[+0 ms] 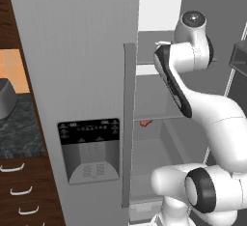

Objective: Take the strawberry from the fridge and place it on top of the pancake, located on the dining counter.

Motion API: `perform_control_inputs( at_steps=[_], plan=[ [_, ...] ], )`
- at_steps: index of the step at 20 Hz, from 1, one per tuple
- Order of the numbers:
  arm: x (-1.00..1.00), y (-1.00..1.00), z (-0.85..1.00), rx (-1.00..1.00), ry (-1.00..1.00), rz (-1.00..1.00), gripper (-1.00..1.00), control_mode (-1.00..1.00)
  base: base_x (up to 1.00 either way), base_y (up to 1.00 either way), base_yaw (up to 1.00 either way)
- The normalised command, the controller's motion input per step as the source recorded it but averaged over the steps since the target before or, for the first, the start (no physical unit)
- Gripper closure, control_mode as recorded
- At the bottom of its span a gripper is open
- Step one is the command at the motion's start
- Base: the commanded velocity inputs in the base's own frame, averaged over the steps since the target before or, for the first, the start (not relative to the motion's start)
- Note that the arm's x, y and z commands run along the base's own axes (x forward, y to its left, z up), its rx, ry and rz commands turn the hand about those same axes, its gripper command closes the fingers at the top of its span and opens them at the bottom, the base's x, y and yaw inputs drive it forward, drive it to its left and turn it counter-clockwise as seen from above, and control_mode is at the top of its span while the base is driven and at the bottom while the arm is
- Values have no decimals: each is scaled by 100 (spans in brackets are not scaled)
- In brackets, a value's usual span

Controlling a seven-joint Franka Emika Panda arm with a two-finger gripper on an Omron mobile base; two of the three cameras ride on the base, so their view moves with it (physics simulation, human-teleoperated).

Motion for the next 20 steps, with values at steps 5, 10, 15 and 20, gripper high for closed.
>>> perform_control_inputs(
  at_steps=[5, 10, 15, 20],
  plan=[
    [-100, 15, 0, 5, 11, 0, 100, -100, 0, 0, 0],
    [-100, 3, -3, 0, 3, 0, 100, -100, 0, 0, 0],
    [-100, 16, -22, 0, 0, 0, 100, -100, 0, 0, 0],
    [-92, 6, -18, 1, 0, 0, 100, -100, 0, 0, 0]
  ],
)
